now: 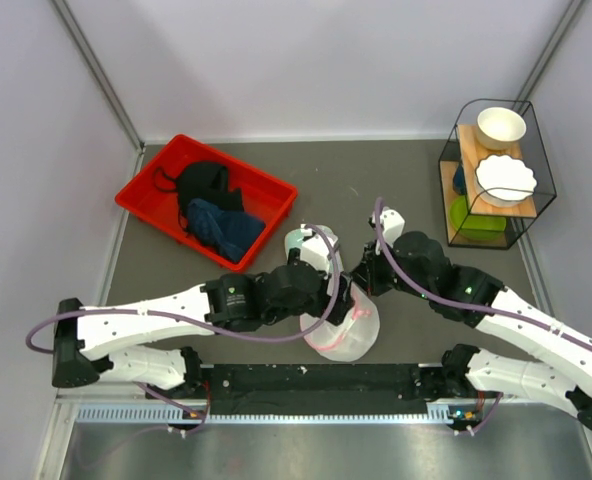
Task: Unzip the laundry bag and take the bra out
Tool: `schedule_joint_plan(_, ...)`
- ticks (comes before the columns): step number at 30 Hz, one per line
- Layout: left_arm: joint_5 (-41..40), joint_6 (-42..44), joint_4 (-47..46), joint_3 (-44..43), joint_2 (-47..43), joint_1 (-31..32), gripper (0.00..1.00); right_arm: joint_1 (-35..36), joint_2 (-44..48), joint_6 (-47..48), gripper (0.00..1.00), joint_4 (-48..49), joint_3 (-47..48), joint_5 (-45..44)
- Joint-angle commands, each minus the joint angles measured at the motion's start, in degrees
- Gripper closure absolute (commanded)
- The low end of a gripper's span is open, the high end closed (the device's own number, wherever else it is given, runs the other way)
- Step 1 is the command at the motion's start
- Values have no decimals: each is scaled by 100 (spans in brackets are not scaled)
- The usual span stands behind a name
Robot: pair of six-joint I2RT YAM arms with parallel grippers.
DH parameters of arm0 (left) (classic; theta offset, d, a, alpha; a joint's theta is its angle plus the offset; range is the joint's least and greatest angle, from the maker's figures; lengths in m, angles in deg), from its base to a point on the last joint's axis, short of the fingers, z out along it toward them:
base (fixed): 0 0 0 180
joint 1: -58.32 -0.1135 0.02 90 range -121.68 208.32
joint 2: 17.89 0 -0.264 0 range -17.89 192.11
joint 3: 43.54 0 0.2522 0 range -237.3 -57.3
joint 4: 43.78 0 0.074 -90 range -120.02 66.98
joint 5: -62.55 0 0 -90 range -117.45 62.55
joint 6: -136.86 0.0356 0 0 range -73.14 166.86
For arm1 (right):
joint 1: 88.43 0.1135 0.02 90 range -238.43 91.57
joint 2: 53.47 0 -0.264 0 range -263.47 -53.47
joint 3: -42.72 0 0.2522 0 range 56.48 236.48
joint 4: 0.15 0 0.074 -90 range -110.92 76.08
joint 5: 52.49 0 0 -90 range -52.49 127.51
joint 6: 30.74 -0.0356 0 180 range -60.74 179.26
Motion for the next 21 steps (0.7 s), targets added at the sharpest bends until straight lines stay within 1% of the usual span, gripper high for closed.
schedule_joint_plan(1, -111, -374, -702, 155, -408, -3, 7, 31, 80, -77, 100, 53, 209, -379)
schedule_joint_plan(4, 12, -463, -808, 190, -426, -3, 6, -56, -8, -182, 100, -150, 315, -556)
schedule_joint_plan(8, 39, -664, -826, 67, -14, 5, 5, -153, -105, -314, 100, -360, 482, -820)
schedule_joint_plan(11, -102, -963, -817, -20, 302, 5, 5, -206, -166, -367, 100, -449, 570, -882)
schedule_joint_plan(13, -129, -1174, -843, -56, 444, 14, 7, -215, -175, -402, 100, -475, 614, -899)
schedule_joint_plan(19, -348, -1412, -843, -188, 752, 67, 9, -224, -202, -402, 100, -484, 596, -864)
schedule_joint_plan(20, -400, -1412, -852, -205, 830, 76, 10, -224, -193, -419, 100, -484, 588, -855)
schedule_joint_plan(21, -540, -1438, -809, -231, 874, 76, 14, -224, -175, -411, 100, -484, 587, -855)
